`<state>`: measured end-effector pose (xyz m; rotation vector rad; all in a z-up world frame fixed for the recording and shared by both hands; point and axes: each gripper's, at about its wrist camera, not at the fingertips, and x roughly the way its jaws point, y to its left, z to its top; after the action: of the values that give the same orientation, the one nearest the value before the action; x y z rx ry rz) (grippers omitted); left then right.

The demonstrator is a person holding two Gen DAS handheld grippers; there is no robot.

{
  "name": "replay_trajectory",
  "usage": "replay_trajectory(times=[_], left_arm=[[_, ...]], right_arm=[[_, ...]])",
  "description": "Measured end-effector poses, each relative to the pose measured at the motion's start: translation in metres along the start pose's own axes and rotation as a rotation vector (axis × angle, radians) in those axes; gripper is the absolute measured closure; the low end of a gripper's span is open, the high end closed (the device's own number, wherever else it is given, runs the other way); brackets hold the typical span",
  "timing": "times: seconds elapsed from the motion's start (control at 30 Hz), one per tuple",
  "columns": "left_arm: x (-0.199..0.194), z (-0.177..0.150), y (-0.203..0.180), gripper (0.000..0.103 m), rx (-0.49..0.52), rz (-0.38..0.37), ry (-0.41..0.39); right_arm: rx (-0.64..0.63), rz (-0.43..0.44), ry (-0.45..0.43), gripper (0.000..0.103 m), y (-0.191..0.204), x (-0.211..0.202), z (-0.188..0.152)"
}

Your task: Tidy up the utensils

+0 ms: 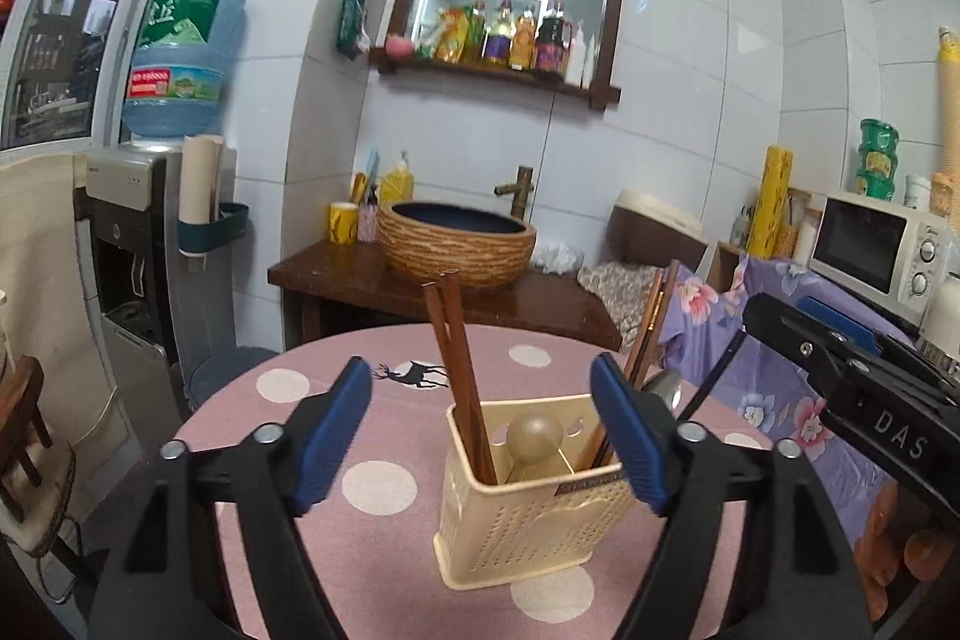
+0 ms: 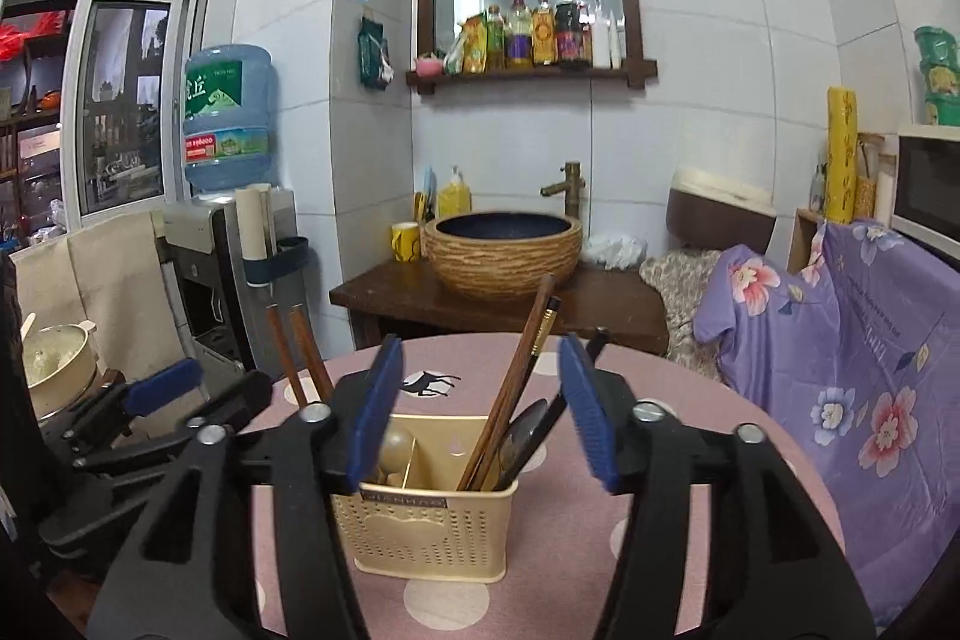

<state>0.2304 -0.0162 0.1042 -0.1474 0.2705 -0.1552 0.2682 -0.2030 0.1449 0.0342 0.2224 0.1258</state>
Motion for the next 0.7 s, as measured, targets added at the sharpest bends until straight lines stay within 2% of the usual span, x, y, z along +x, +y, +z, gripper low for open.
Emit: replay_trajectory(times=[0.03,0.07,0.2,0.47,0.53,0.7], left_arm=[[-0.008,-0.003,0.002,0.015,-0.002,0.003,-0.017],[-0.016,-0.008,0.004,0.006,-0.005,0.008,-0.038],[-0.052,-0.037,0.016,0.005,-0.008,0.02,-0.089],[-0.102,-0.103,0.028,0.005,0.006,0.09,-0.071],[-0.114,-0.118,0.032,0.005,-0.002,0.125,-0.063],[-0.138,-0.145,0.044,0.005,-0.064,0.133,-0.009]], right_arm=[[0.008,-0.006,-0.014,0.021,-0.001,-0.007,-0.004],[0.014,-0.015,-0.026,0.019,-0.001,-0.018,-0.014],[0.0,-0.047,-0.034,0.006,0.002,-0.051,-0.052],[-0.02,-0.135,0.018,0.006,0.012,-0.099,-0.144],[-0.033,-0.143,0.025,0.006,0.017,-0.109,-0.159],[-0.048,-0.158,0.043,0.006,0.027,-0.14,-0.193]])
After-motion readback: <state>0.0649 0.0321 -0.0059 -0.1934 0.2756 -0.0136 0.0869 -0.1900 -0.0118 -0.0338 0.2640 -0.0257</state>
